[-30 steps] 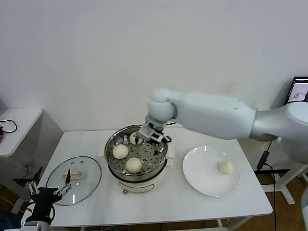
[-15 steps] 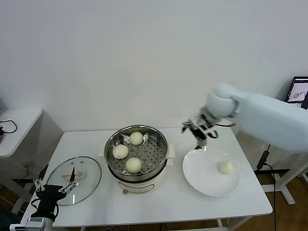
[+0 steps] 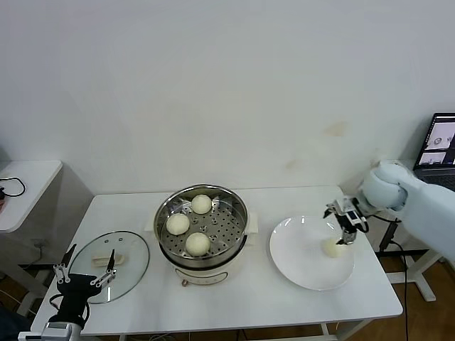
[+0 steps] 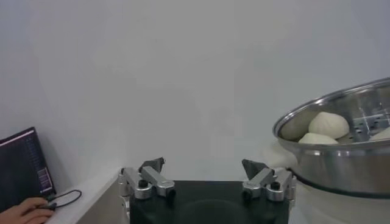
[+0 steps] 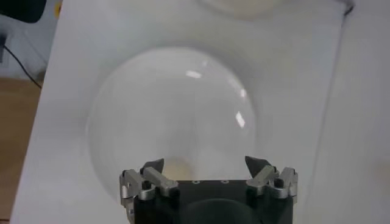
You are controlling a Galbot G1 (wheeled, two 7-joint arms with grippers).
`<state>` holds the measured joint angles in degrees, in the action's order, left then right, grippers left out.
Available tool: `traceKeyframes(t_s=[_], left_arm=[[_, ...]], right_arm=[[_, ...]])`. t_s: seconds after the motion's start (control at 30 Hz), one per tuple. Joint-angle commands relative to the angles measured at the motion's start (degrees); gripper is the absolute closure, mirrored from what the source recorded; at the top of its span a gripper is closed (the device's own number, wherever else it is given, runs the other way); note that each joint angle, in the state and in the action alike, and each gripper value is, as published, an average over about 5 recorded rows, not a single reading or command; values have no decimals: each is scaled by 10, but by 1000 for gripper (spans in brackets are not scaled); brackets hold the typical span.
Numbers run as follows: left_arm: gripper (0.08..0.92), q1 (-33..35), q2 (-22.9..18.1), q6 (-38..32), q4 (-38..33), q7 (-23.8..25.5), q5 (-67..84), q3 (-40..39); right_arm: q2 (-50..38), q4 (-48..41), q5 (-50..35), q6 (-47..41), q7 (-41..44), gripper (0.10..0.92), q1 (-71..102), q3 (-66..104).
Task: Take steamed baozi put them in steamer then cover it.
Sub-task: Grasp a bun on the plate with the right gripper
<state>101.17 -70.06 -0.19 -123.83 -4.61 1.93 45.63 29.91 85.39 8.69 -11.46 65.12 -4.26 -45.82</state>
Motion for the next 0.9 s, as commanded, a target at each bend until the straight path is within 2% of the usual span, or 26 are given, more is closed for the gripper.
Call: traceKeyframes(t_s=[0.03,0.9], left_arm=[[177,9,-1,1,-6,0,-2,3],[177,25,-9,-1,-10,0,-1,24]], right_arm=[[-21,-58,82,4,-8,203,164,130],[118,-173,121,11,-38,203,175,144]])
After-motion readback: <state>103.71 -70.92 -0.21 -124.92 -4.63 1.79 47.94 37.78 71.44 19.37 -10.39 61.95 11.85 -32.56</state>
